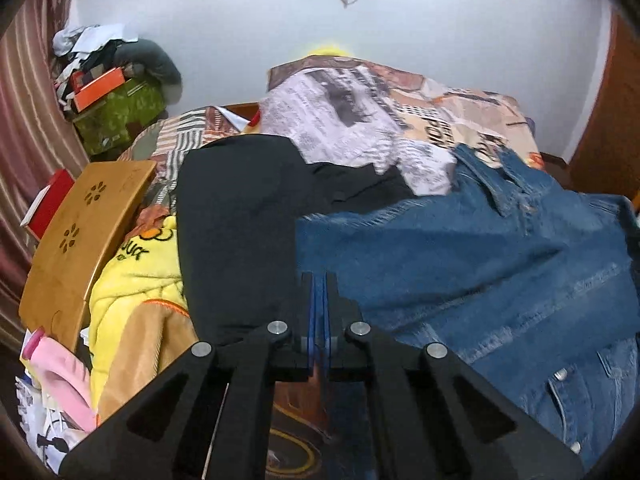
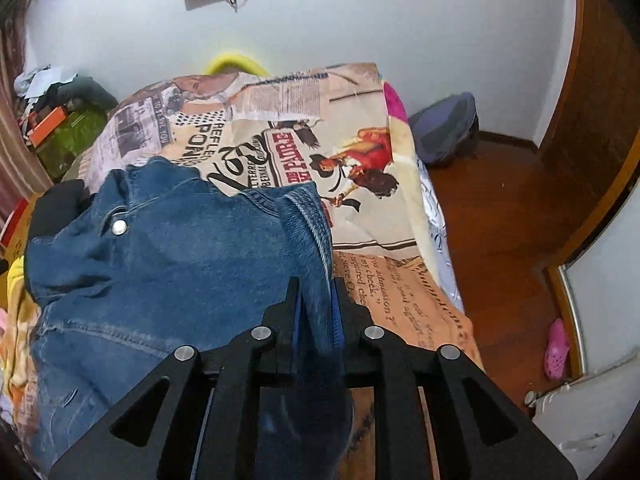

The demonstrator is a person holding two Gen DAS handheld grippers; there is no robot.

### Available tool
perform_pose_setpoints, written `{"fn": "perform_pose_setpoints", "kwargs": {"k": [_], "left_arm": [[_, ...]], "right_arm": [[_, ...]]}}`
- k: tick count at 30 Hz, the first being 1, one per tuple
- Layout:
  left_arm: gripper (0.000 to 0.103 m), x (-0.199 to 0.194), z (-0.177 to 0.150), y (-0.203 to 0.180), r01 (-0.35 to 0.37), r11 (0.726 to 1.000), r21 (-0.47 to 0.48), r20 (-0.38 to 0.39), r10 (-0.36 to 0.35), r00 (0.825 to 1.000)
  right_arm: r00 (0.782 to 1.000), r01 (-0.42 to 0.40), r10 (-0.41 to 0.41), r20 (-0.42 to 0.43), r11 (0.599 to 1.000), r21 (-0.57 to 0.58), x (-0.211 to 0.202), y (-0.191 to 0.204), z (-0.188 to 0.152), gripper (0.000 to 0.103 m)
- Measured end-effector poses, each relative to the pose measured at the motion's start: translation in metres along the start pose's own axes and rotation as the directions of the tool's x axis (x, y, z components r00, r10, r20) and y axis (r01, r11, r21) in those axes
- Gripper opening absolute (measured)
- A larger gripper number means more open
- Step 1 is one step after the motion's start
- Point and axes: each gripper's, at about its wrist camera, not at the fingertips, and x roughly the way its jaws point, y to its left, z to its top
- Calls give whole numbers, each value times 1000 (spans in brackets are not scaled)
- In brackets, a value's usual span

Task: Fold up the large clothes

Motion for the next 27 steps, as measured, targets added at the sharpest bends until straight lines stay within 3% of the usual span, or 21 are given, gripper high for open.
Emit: {"fn": "perform_pose_setpoints", "kwargs": {"k": [5,7,10,13,15,18,23,27], "left_arm": [[3,-34,-13,-18,40,999,21,25,-41,999],[4,-48,-16,-23,52,998,25,38,-53,998],[15,-75,-25,-31,71,997,33,62,-73,995],[33,-97,-33,-38,73,996,48,84,-76,994],[51,-112,-42,-40,75,996,53,98,-80,992],[66,-130,-55,-41,83,995,54,97,-88,991],[68,-144,-83,-39,92,995,47,69,-95,993],[69,-137,-109,-31,113,993,27,3,-113,994]], "right_arm": [[997,-29,31,72,999,-40,-46,9,-12,47],[993,-27,34,109,998,-65,-65,15,-18,53],[988,-52,65,139,994,-95,-92,24,-27,58],[986,-69,84,147,992,-104,-112,33,-39,71],[983,-78,95,157,991,-108,-120,37,-47,72],[984,-88,104,144,990,-113,-128,42,-60,73],[990,-85,96,101,991,-107,-129,46,-85,73],[995,-81,87,54,992,-100,-129,48,-107,73]]}}
